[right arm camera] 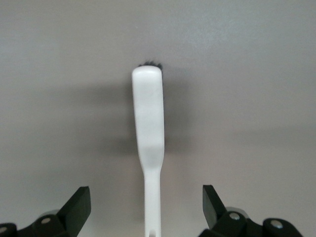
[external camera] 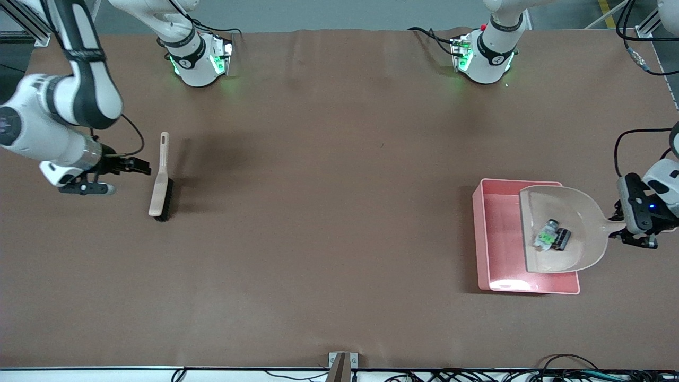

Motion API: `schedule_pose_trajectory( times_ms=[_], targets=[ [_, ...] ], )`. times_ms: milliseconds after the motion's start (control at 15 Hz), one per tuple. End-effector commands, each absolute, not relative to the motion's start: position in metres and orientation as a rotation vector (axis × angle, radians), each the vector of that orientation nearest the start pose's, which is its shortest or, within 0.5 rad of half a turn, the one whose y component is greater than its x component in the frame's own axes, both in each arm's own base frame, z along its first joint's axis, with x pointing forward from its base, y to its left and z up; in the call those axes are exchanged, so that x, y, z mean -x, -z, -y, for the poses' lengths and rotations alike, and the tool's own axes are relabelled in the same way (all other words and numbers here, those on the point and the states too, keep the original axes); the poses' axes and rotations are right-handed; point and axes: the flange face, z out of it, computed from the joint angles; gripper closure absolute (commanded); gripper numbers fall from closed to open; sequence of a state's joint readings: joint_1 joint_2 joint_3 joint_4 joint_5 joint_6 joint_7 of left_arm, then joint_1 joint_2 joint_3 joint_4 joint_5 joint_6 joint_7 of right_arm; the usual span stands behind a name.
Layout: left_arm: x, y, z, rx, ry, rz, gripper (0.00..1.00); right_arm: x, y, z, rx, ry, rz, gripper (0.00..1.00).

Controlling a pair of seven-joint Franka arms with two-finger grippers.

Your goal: Clean e-waste and dump in bin

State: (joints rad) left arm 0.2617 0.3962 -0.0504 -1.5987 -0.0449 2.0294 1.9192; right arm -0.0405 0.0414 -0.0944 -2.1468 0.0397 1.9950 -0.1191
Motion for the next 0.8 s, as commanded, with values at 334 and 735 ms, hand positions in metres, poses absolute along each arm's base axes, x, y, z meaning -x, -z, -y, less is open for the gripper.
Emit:
schedule_pose_trajectory(
  times_ms=[334,735],
  targets=[
    [-0.661,-0.412,-0.138,1.898,-0.247,-2.287,0.99,-0.543,-0.569,0.047,3.075,-0.296,0.03,0.0],
    [-0.669,-0.415,-0.11,1.786,-0.406,-2.207,0.99,-0.532,-0.616,0.038,3.084,-0.206,0.007,0.0]
  ],
)
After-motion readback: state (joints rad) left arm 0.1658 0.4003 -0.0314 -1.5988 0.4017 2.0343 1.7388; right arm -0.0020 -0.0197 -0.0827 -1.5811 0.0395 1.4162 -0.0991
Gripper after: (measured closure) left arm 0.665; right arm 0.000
